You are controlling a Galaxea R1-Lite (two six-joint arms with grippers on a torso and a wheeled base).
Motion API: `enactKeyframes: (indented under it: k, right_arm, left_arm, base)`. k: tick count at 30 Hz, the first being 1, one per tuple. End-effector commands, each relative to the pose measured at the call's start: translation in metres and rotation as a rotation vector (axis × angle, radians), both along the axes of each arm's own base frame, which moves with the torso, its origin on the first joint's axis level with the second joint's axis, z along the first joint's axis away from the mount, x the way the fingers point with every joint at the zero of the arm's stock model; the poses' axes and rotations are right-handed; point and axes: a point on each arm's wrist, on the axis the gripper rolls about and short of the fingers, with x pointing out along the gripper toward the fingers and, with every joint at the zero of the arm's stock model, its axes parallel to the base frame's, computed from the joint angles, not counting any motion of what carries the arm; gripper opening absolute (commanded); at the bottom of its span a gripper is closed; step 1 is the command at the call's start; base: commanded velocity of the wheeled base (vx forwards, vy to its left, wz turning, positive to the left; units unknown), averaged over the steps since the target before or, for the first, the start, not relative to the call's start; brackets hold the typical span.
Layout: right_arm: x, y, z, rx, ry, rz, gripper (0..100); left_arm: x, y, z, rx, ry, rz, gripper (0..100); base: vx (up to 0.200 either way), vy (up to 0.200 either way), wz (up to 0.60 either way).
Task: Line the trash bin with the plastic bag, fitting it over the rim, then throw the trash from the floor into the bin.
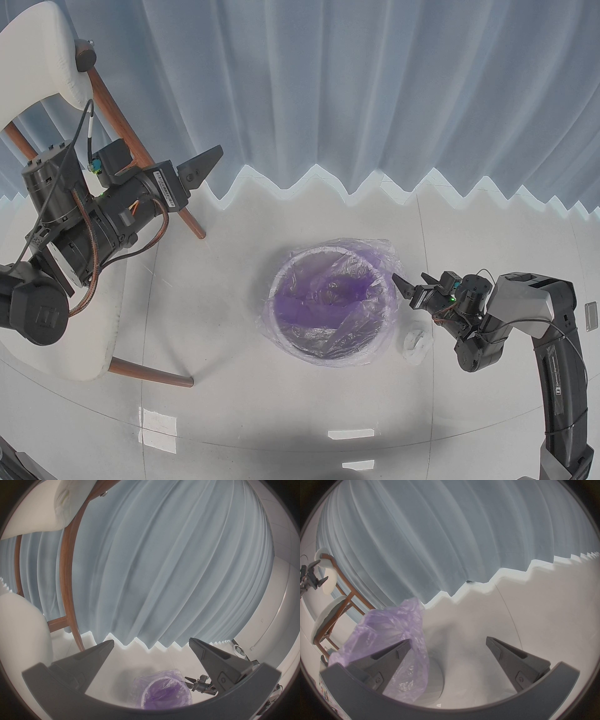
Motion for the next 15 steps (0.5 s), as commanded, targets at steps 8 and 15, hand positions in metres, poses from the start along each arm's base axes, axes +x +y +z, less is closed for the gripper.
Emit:
enactKeyframes:
  k: [8,15]
  right_arm:
    - [0.005,0.001,-0.02,0.001,0.022,-0.003,100]
    - [-0.034,-0.015,0.047,0.103,-0.003,-0.017,100]
  left_arm:
    - [0.0,-0.002,-0.001,0.017,-0.002,-0.003,100]
    - [-0.002,-0.001,0.009,0.009,-0.088,0.019,100]
  base:
    - [0.0,0.0,0.0]
    - [0.0,0.0,0.0]
